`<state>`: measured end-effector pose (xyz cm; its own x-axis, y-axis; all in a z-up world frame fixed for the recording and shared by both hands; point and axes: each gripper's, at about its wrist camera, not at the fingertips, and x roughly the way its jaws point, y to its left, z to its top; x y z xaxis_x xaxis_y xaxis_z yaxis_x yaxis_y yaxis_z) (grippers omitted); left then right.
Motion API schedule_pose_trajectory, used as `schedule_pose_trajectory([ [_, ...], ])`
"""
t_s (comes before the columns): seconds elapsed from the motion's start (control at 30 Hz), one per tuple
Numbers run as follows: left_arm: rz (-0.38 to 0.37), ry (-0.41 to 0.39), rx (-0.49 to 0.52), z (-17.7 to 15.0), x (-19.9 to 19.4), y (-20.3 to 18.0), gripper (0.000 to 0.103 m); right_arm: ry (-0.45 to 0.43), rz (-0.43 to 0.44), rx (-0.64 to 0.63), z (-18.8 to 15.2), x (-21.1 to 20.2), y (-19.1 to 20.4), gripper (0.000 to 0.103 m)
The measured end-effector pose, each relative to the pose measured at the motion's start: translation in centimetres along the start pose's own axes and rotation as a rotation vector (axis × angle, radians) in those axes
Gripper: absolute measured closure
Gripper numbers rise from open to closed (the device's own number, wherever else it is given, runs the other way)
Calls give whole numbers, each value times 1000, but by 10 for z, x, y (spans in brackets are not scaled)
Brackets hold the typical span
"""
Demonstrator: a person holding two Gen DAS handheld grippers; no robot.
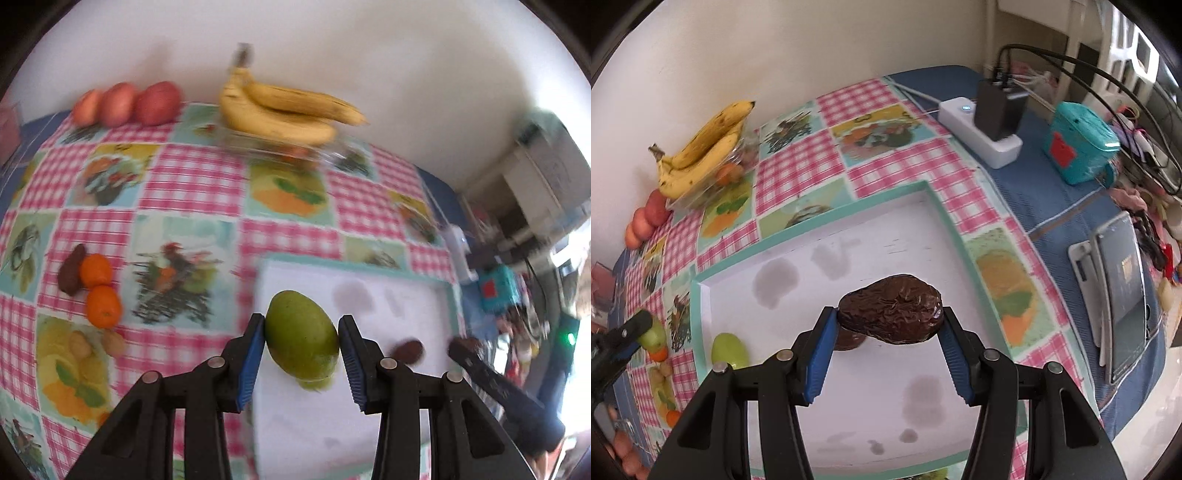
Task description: Organize fruits
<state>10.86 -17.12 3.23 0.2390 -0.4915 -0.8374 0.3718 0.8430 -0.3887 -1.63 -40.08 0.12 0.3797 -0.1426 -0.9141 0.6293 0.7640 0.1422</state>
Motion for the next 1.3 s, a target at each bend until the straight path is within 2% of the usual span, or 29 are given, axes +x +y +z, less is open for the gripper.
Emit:
schedule_pose_trajectory([
  [0.23, -20, 104, 134, -33, 25, -53, 60, 6, -14, 15, -2, -6, -13, 46],
  [0.37, 12, 142, 165, -49, 36, -60, 60, 3, -21, -2, -4, -10, -17, 46],
  [0.53, 44, 195, 167, -63, 52, -59, 60, 50, -17, 7, -6, 3, -23, 46],
  [0.97, 116, 238, 173, -69, 78, -58, 60, 150, -31, -39, -15, 34, -19, 46],
  [1.3, 118, 243, 174, -67, 82, -60, 59, 177, -46, -54, -16, 45, -18, 46],
])
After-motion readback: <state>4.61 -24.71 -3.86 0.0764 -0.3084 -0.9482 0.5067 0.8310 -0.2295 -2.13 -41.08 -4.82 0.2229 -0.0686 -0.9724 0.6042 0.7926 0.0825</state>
